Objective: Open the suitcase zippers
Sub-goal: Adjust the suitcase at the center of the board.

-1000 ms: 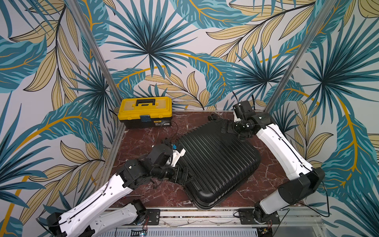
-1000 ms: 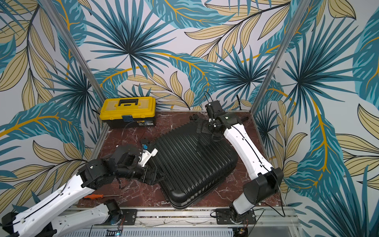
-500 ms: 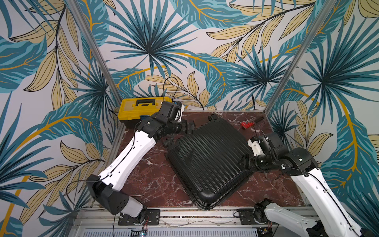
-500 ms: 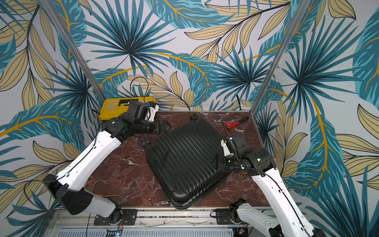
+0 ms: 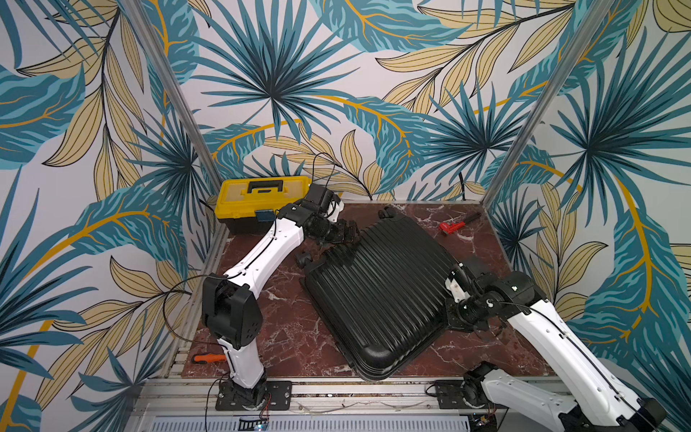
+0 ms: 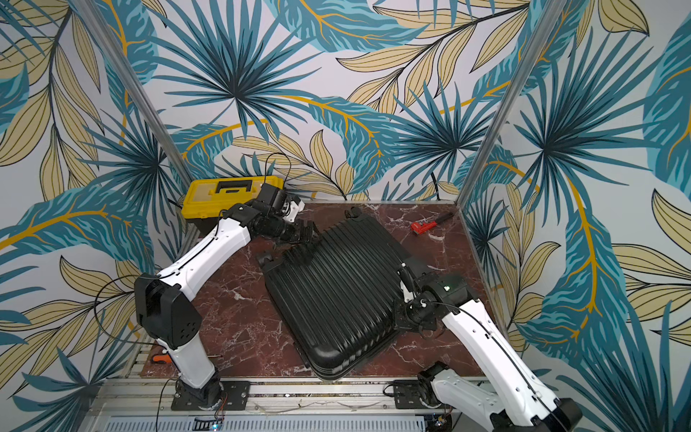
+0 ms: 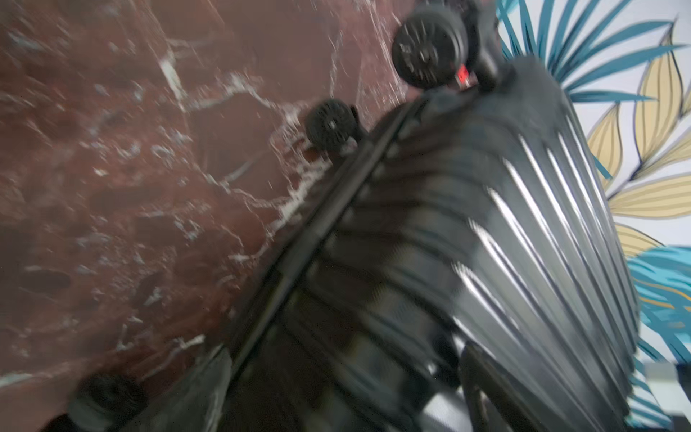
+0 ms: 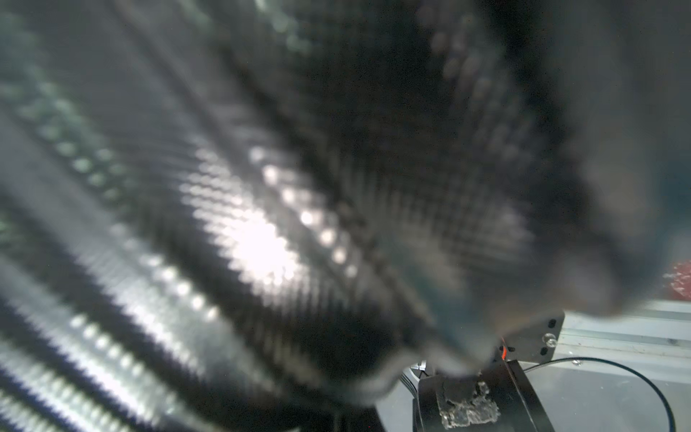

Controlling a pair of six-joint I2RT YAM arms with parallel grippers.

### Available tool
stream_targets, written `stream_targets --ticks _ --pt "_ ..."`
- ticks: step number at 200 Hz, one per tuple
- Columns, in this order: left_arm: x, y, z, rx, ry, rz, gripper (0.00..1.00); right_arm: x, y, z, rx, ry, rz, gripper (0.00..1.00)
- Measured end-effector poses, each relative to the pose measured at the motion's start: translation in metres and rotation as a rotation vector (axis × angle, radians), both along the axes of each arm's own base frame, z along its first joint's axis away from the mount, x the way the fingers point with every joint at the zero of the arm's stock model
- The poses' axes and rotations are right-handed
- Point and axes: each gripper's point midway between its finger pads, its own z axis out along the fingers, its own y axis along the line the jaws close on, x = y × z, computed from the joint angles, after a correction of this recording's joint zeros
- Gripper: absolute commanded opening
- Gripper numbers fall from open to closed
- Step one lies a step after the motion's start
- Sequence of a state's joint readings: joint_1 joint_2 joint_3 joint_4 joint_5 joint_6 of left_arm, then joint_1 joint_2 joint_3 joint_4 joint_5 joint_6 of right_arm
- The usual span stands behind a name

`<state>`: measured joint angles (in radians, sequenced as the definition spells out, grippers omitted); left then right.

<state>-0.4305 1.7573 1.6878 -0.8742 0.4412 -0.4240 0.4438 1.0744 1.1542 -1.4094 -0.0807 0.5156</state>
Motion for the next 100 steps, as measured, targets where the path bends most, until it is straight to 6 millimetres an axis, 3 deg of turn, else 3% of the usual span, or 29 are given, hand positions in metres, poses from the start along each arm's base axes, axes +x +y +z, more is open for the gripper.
stream_targets --ticks 27,68,87,100 --pt "-0.003 0.012 0.014 -0.028 -0.045 0.014 0.97 0.031 -0.005 0.001 -0.079 0.029 -0.046 0.0" --pt "-0.011 0.027 0.026 -0.004 -0.096 0.067 0.97 0.115 -0.023 0.019 -0.184 -0.033 -0.169 0.0" --pt "-0.024 0.019 0.041 -0.03 -0.124 0.056 0.98 0.152 -0.035 0.031 -0.23 -0.136 -0.212 0.04" --pt "-0.05 -0.002 0.051 -0.087 -0.106 -0.011 0.98 0.165 -0.035 0.041 -0.216 -0.217 -0.216 0.09"
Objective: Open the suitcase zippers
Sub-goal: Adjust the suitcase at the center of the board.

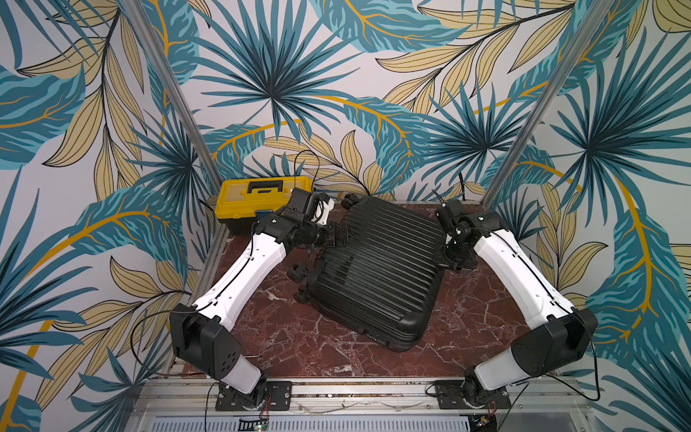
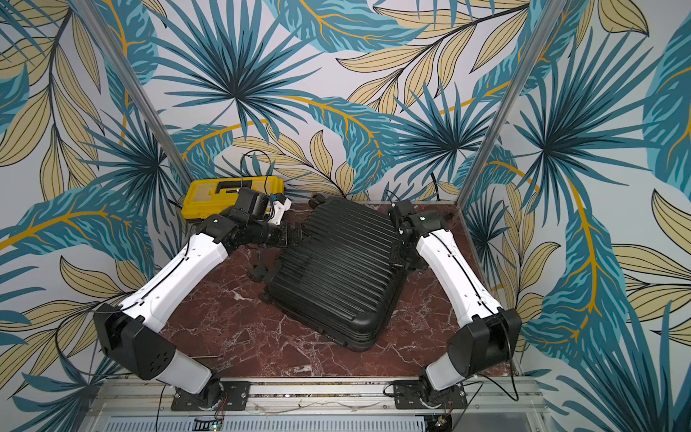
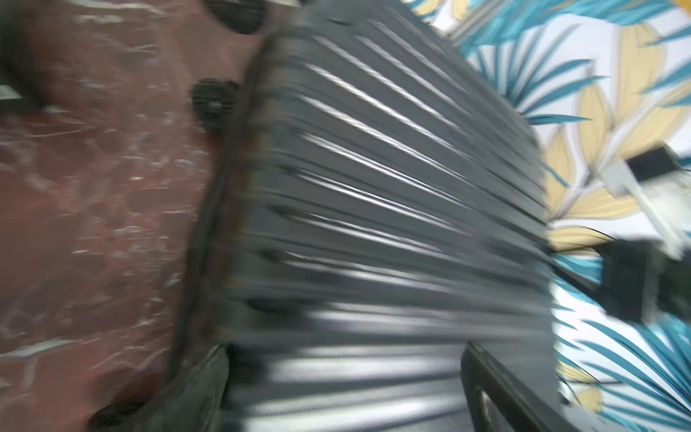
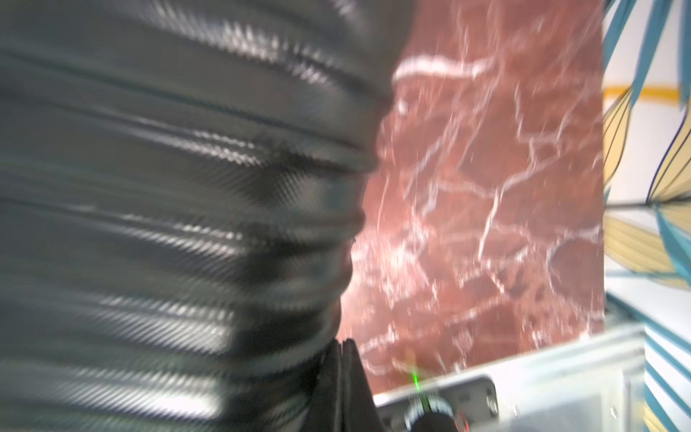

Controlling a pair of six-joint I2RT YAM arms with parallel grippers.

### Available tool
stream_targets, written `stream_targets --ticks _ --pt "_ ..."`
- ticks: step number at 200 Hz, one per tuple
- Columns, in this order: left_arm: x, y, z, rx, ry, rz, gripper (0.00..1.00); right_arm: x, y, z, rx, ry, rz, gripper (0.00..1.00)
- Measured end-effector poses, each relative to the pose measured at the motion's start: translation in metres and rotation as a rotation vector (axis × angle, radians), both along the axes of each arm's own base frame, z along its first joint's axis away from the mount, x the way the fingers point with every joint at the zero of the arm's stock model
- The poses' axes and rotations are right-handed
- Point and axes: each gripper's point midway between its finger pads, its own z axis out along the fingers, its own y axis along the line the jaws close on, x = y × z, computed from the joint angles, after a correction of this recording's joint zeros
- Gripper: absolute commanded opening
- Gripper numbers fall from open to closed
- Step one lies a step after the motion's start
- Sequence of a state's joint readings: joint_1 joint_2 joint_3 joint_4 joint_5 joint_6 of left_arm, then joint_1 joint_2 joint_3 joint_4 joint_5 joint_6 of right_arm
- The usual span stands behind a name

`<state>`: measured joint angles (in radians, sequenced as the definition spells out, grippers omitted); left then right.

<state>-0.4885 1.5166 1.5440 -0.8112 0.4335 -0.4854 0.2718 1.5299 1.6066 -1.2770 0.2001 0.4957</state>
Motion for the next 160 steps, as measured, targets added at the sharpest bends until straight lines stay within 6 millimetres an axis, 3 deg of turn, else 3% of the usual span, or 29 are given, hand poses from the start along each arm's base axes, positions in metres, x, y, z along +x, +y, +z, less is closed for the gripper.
stream_targets --ticks 18,32,46,61,83,106,122,139,160 --pt "-0.047 -0.03 -0.004 -0.044 0.064 -0.122 0.99 0.006 0.009 0.022 0.037 -0.114 0.043 0.26" --pt "-0.068 -0.047 -0.002 -0.077 0.056 -0.186 0.99 -0.002 0.016 0.04 0.076 -0.174 0.099 0.34" --pt "-0.089 -0.056 -0.005 -0.082 0.07 -0.233 0.99 -0.016 0.02 0.058 0.115 -0.221 0.145 0.35" --pt "-0.097 -0.062 -0.003 -0.089 0.045 -0.25 0.99 -0.033 0.024 0.074 0.15 -0.263 0.188 0.33" --pt "-0.105 -0.049 -0.004 -0.06 0.018 -0.214 0.99 -0.065 0.025 0.079 0.193 -0.26 0.237 0.29" --pt "-0.087 -0.015 0.008 -0.044 -0.025 -0.099 0.99 -0.093 0.028 0.062 0.221 -0.182 0.273 0.28" --pt "-0.052 0.024 0.011 -0.035 -0.04 0.049 0.99 -0.107 0.03 0.045 0.233 -0.115 0.282 0.28" --pt "-0.012 0.059 0.0 0.004 -0.019 0.19 1.0 -0.116 0.029 0.029 0.239 -0.07 0.27 0.28" --pt "0.02 0.066 -0.022 0.052 0.031 0.236 1.0 -0.125 0.027 0.009 0.246 -0.02 0.241 0.27"
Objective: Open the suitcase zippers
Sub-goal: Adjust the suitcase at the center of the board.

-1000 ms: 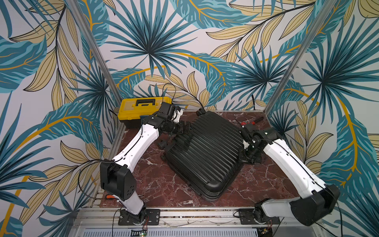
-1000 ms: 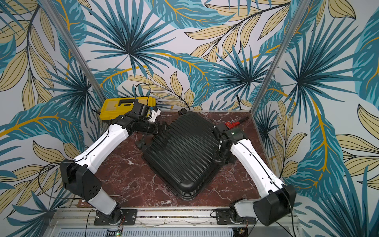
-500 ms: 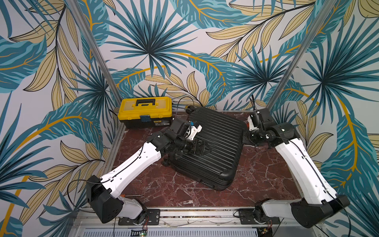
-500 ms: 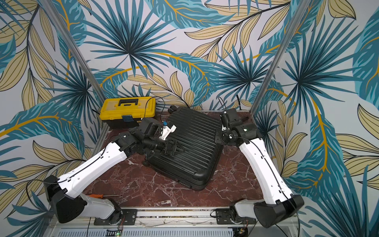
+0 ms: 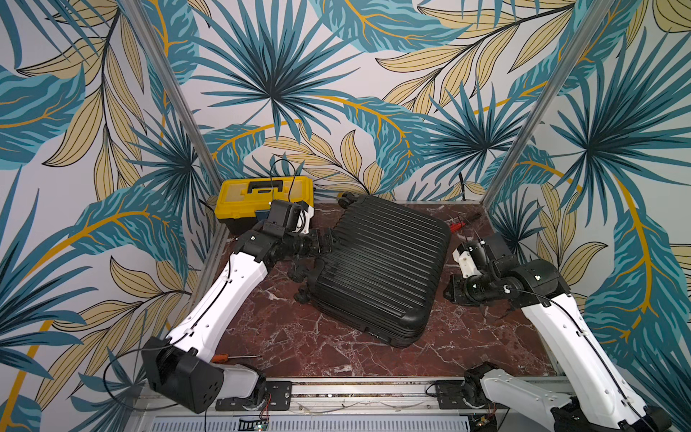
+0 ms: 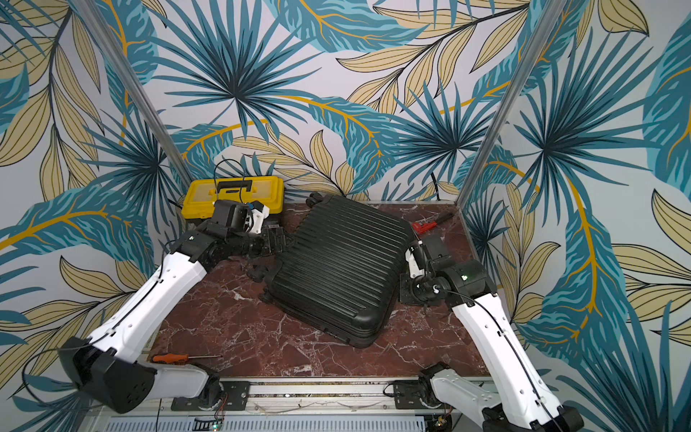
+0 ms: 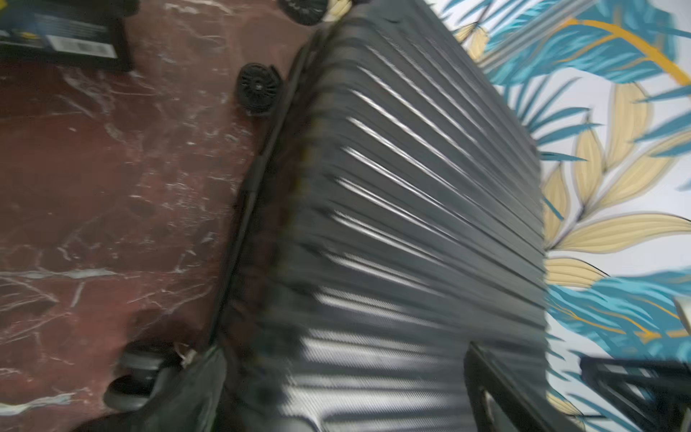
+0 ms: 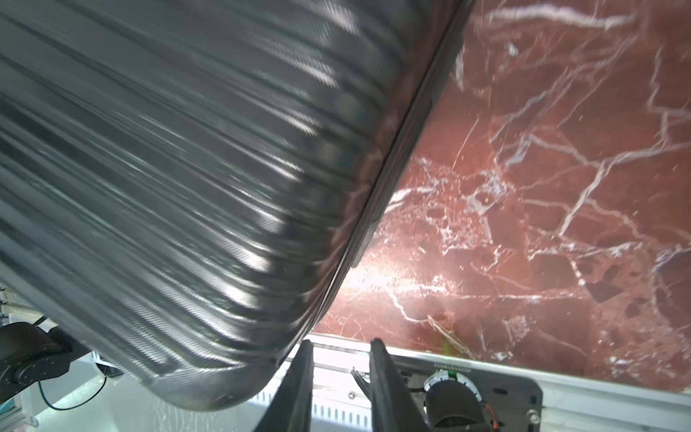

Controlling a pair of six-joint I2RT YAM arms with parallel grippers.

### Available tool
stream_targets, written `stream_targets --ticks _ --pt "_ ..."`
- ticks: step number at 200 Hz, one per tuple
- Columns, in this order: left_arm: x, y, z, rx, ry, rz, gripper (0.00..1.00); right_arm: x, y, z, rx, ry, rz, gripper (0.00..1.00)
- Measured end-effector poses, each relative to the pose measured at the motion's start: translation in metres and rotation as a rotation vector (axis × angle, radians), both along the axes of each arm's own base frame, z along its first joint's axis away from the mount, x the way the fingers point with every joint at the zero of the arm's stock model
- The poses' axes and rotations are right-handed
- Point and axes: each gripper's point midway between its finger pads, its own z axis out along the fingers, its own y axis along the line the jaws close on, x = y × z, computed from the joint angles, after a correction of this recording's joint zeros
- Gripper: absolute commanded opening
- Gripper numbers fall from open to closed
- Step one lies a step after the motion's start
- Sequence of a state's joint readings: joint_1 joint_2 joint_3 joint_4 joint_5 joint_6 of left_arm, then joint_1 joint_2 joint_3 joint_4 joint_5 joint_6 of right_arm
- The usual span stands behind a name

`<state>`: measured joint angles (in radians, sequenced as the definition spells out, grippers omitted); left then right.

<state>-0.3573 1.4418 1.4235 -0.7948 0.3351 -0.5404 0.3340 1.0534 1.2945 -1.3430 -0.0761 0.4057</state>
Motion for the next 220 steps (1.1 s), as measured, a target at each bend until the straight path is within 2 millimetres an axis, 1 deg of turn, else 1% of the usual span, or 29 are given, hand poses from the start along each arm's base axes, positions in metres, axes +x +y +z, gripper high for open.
stream_targets --ticks 16,30,44,61,73,78,92,106,121,135,151,163,176,185,191,197,211,220 --pt "0.014 -0.007 -0.02 0.016 0.053 -0.013 0.99 0.0 -0.001 -0.014 -0.005 0.032 -0.026 0.26" --pt "0.018 -0.017 -0.036 -0.006 0.103 -0.046 0.98 0.006 -0.002 -0.023 -0.012 0.043 -0.056 0.26" --pt "0.021 -0.022 -0.037 -0.033 0.104 -0.067 0.99 0.02 -0.003 -0.028 -0.008 0.043 -0.094 0.26" --pt "0.017 -0.023 -0.035 -0.042 0.1 -0.082 0.99 0.041 -0.004 -0.036 -0.007 0.054 -0.138 0.26" --pt "0.011 -0.024 -0.033 -0.047 0.095 -0.09 1.0 0.054 -0.009 -0.044 -0.018 0.077 -0.175 0.26" --pt "0.008 -0.023 -0.032 -0.046 0.091 -0.093 1.0 0.056 -0.011 -0.046 -0.022 0.098 -0.186 0.26" --pt "-0.005 -0.026 -0.031 -0.043 0.085 -0.108 1.0 0.069 -0.017 -0.052 -0.038 0.135 -0.221 0.26" --pt "-0.017 -0.03 -0.031 -0.046 0.077 -0.119 1.0 0.089 -0.03 -0.056 -0.052 0.14 -0.273 0.27" --pt "-0.032 -0.036 -0.034 -0.053 0.079 -0.124 0.99 0.106 -0.043 -0.06 -0.066 0.151 -0.32 0.27" --pt "-0.046 -0.044 -0.036 -0.053 0.085 -0.132 0.99 0.127 -0.056 -0.059 -0.079 0.142 -0.356 0.28" --pt "-0.064 -0.057 -0.036 -0.052 0.093 -0.165 1.0 0.153 -0.07 -0.05 -0.097 0.104 -0.384 0.31" --pt "-0.082 -0.071 -0.035 -0.06 0.104 -0.215 0.99 0.173 -0.078 -0.04 -0.113 0.054 -0.399 0.34" --pt "-0.101 -0.086 -0.034 -0.086 0.12 -0.275 0.99 0.191 -0.081 -0.021 -0.117 -0.031 -0.402 0.39" --pt "-0.113 -0.096 -0.032 -0.114 0.125 -0.321 0.99 0.199 -0.078 -0.005 -0.097 -0.097 -0.392 0.46" --pt "-0.121 -0.104 -0.03 -0.138 0.122 -0.355 0.99 0.199 -0.072 0.005 -0.076 -0.13 -0.369 0.49" --pt "-0.127 -0.111 -0.028 -0.162 0.111 -0.385 0.99 0.196 -0.063 0.016 -0.058 -0.16 -0.34 0.51" --pt "-0.134 -0.123 -0.024 -0.2 0.078 -0.435 0.99 0.181 -0.04 0.043 -0.008 -0.227 -0.262 0.51" --pt "-0.133 -0.126 -0.022 -0.203 0.048 -0.444 1.0 0.167 -0.026 0.059 0.025 -0.274 -0.208 0.51"
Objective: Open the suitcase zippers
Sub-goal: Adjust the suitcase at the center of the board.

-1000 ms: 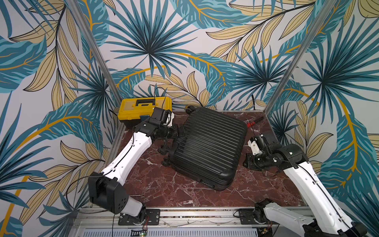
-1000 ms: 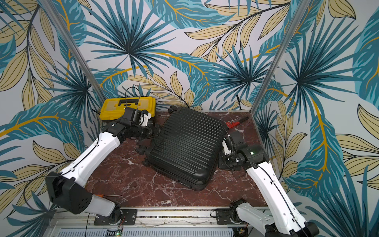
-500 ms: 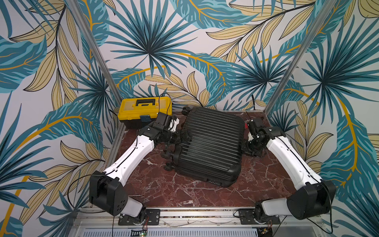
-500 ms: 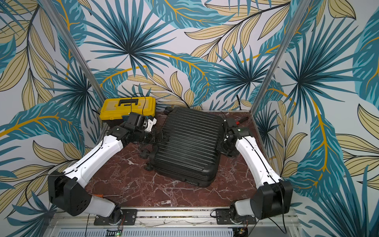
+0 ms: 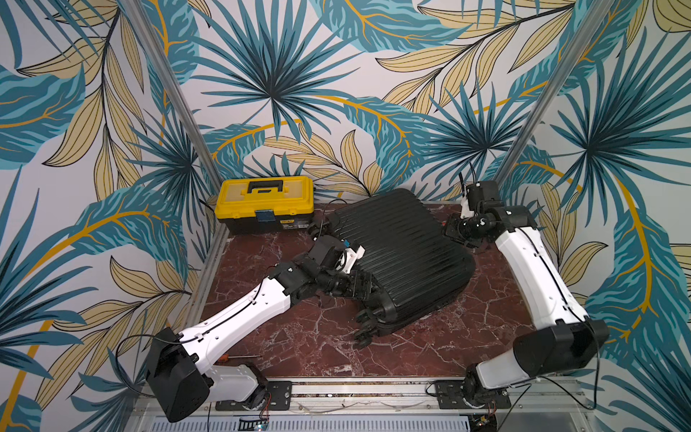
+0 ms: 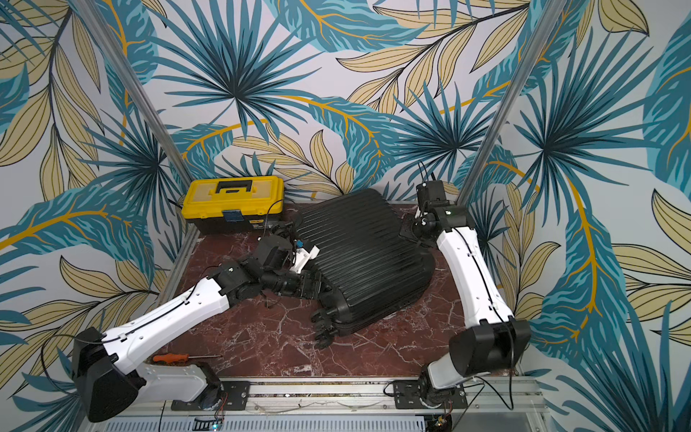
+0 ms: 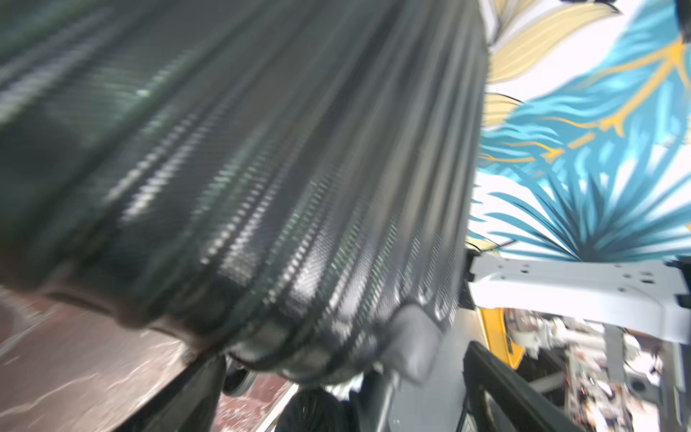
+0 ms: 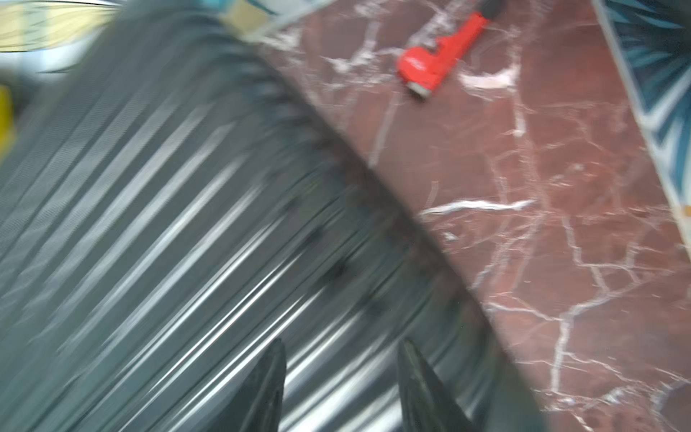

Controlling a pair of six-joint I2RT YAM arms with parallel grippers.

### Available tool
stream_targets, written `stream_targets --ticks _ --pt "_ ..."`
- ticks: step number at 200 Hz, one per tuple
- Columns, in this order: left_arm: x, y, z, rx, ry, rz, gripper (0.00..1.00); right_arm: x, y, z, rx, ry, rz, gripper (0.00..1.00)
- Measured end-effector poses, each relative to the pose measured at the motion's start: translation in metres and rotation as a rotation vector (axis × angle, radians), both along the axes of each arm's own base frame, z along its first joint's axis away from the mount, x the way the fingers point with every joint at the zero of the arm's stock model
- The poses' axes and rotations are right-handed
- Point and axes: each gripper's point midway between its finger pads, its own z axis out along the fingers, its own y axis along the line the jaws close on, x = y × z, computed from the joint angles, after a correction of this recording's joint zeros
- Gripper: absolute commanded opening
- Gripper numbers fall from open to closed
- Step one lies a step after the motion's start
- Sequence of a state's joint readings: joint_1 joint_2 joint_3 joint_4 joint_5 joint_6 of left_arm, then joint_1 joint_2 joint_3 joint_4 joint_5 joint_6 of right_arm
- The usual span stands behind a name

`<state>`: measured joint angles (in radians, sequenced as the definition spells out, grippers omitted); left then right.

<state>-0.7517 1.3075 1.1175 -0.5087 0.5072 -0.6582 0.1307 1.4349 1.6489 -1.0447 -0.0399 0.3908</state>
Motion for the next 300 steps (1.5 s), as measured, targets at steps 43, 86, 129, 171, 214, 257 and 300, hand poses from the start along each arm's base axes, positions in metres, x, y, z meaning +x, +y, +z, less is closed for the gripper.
stream_targets --ticks 43,86,129,171,214,257,300 --pt "0.022 0.021 -0.009 0.068 -0.195 0.101 0.8 -0.078 0.06 0.034 0.003 -0.122 0.289 0.46" --pt "-0.019 0.033 -0.055 0.163 -0.44 0.05 0.71 -0.132 0.061 0.0 0.001 -0.13 0.413 0.4" --pt "-0.061 0.045 -0.114 0.188 -0.639 -0.026 0.62 -0.144 0.066 0.007 -0.001 -0.254 0.513 0.38" --pt "-0.085 0.02 -0.095 0.069 -0.908 -0.102 0.56 -0.14 0.083 -0.008 0.031 -0.264 0.586 0.37" --pt "-0.084 0.005 -0.084 0.038 -1.054 -0.093 0.47 -0.134 0.09 -0.008 0.044 -0.301 0.601 0.36" --pt "-0.077 -0.005 -0.098 0.065 -1.087 -0.085 0.47 -0.133 0.09 -0.007 0.051 -0.315 0.591 0.36" --pt "-0.071 -0.012 -0.113 0.097 -1.085 -0.075 0.45 -0.133 0.086 -0.005 0.039 -0.326 0.574 0.36"
